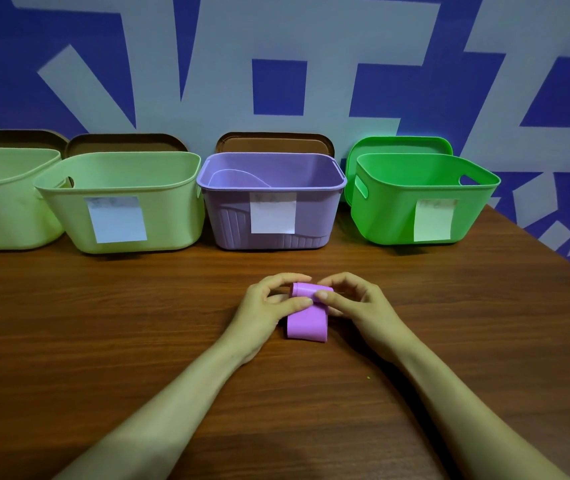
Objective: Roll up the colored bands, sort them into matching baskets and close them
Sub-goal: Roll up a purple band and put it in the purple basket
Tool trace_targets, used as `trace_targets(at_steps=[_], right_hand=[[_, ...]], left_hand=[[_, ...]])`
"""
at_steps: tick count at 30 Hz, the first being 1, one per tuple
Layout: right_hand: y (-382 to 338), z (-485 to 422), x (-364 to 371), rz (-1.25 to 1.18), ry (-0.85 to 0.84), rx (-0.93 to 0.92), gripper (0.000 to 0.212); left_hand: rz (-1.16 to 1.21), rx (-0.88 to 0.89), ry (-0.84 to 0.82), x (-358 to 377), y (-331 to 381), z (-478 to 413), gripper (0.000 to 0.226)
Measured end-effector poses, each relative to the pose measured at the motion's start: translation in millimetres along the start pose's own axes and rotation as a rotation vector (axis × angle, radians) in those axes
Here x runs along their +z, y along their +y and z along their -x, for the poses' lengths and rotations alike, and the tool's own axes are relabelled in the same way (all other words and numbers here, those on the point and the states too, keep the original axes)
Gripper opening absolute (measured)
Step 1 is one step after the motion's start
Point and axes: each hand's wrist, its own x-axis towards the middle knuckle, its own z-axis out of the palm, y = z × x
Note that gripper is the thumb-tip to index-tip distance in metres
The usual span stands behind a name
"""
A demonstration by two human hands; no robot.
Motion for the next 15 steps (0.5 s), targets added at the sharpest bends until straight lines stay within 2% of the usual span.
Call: trace_targets(at_steps=[2,4,8,13,15], right_hand=[[-0.5,-0.2,0.9,-0.093,0.036,0.003,0.027],[-1.6,-0.5,2.1,-0.17,0.059,-0.004,0.029],[-3.1,1.6,4.4,-0.142,0.049,-0.019,0.025],[-3.8,2.1,4.4,-0.137,0.096,-0.036,0.026],[-3.9,2.3,3.4,-0.132,0.095,-0.059,0.027]], left_hand=[[-0.028,-0.006,0.013,0.8,-1.8,-1.3,0.048],[-0.072,-0.023,0.006,2.0,-3.4,-2.6,0.048],[-0.13,-0.018,0.013,4.0,-4.3,-2.1,0.036],[-0.101,-0.01,-0.052,2.2,-3.4,-0.2,0.049],[-0.062,-0.014,-0.083,2.0,-1.3,0.6,0.044]])
